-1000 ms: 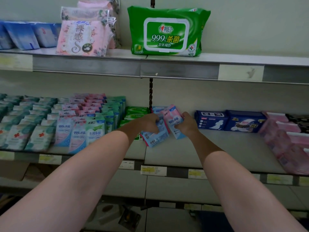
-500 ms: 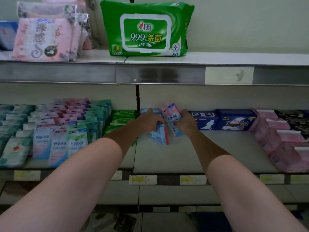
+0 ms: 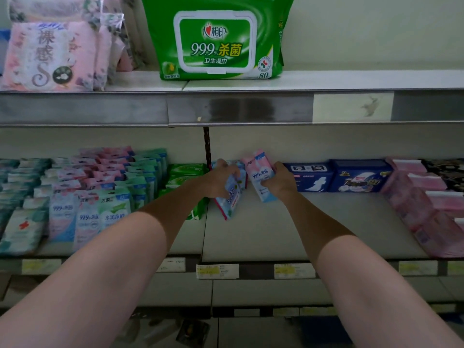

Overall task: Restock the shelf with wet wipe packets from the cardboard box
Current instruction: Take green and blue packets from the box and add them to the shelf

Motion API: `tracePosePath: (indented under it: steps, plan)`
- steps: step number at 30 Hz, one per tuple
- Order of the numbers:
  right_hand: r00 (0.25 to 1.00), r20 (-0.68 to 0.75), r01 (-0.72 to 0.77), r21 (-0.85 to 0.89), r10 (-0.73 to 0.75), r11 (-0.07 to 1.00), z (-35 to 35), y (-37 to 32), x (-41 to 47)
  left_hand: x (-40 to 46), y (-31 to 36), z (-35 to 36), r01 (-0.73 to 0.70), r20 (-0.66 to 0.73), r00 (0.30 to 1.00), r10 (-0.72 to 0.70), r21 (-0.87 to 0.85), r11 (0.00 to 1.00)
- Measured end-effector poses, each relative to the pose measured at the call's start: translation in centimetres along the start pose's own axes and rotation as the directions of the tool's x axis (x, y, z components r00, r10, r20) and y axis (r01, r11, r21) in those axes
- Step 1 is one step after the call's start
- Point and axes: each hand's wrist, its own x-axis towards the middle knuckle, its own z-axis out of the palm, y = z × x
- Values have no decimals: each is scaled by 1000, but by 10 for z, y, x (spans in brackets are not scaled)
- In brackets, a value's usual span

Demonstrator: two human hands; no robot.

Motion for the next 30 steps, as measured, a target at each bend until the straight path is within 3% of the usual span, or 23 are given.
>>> tracePosePath:
  steps: [6, 11, 14, 16, 19, 25, 30]
  plan:
    - [1000, 7, 0, 5, 0, 1000, 2, 2, 1, 5, 3, -1, 75, -48, 995, -82, -137, 988]
    - [1000, 5, -17, 22, 16, 1000, 6, 2, -1, 15, 1, 6, 115, -156, 980, -125, -73, 991]
    - [1000, 5, -21, 31, 21, 999, 8, 3, -2, 15, 8, 12, 37, -193, 981, -3, 173, 984]
    - [1000, 6, -22, 33, 22, 999, 9, 3, -2, 14, 12, 16, 5, -221, 971, 90, 397, 918]
    - [1000, 1, -29, 22, 29, 999, 9, 3, -5, 14, 19, 18, 86, -264, 959, 98, 604, 792]
    - [991, -124, -40, 43, 45, 998, 3, 3, -12, 5, 22, 15, 207, -320, 947, -16, 572, 794]
    - [994, -111, 32, 257, -3, 966, 2, -10, -27, -15, 20, 10, 220, -339, 940, -37, 522, 824]
